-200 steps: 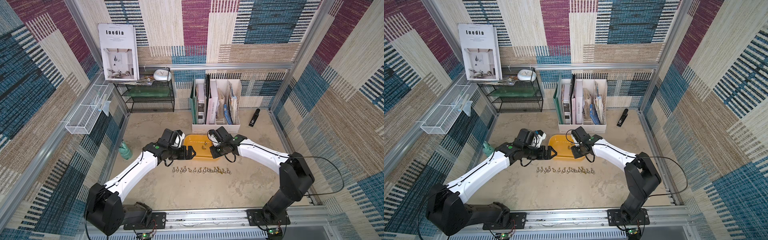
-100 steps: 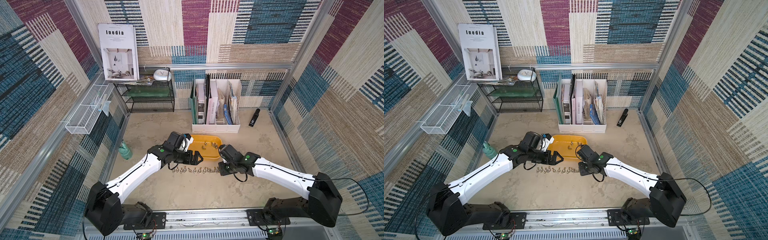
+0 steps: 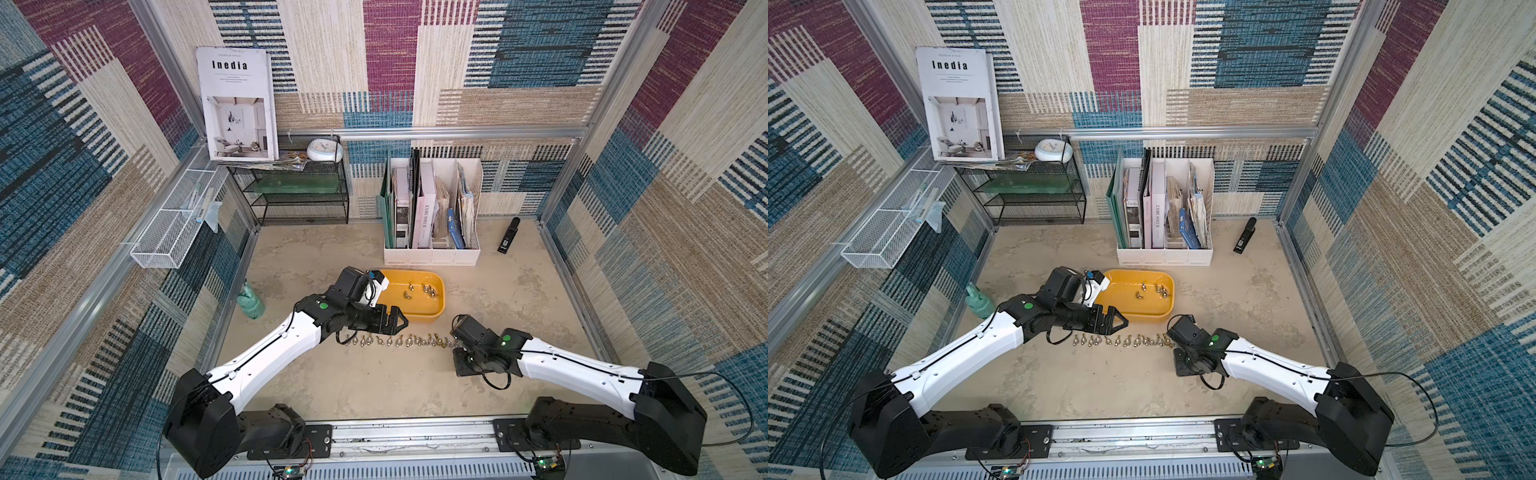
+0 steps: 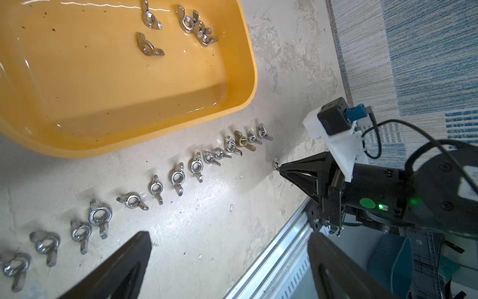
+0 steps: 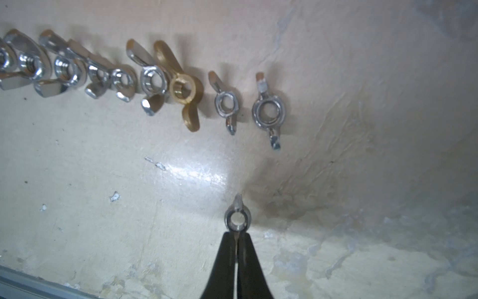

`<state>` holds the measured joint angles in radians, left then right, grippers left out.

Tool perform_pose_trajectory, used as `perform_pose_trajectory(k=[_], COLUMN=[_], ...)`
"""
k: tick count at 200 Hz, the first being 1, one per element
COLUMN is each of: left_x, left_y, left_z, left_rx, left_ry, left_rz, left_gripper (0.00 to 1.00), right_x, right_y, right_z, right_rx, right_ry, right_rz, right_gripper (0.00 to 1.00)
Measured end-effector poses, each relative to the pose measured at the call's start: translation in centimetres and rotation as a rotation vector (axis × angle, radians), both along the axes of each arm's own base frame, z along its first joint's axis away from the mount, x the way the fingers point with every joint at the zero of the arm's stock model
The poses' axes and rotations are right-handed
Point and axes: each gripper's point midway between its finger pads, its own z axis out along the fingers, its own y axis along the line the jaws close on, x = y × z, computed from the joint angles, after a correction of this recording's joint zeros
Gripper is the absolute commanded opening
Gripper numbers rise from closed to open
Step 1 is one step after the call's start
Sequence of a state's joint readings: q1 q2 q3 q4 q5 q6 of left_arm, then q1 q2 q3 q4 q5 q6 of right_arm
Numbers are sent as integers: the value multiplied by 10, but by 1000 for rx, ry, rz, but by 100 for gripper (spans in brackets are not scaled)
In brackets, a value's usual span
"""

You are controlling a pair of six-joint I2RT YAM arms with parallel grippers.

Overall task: Take out the wing nut from the storage box
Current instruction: Place the wing nut at the center of the board.

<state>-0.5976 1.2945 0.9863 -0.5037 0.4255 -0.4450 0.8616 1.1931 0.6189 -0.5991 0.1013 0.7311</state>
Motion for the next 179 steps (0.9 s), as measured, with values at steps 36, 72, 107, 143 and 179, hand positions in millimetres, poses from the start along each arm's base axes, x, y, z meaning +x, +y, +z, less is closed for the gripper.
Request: perform_pose_trajectory(k=[36, 72, 107, 143, 179], left_x=[1, 1, 1, 2, 3], left_y=[1, 2, 2, 2, 1], left_z=[-1, -2, -1, 0, -2], left_rx=[8, 11, 11, 15, 21], left_ry=[-3, 0, -1, -6, -2], left_rz=[7, 7, 7, 11, 9], left_gripper=[99, 99, 99, 99, 99], right_x=[-2, 4, 12, 18, 21], right_y=[-4, -3, -4, 0, 3], right_z=[-10, -13, -14, -16, -7], right_rx=[-25, -40, -65, -72, -52], right_ry=[15, -2, -26, -36, -54], right_rz=[-9, -18, -33, -34, -32], right_gripper=[1, 2, 4, 21, 39])
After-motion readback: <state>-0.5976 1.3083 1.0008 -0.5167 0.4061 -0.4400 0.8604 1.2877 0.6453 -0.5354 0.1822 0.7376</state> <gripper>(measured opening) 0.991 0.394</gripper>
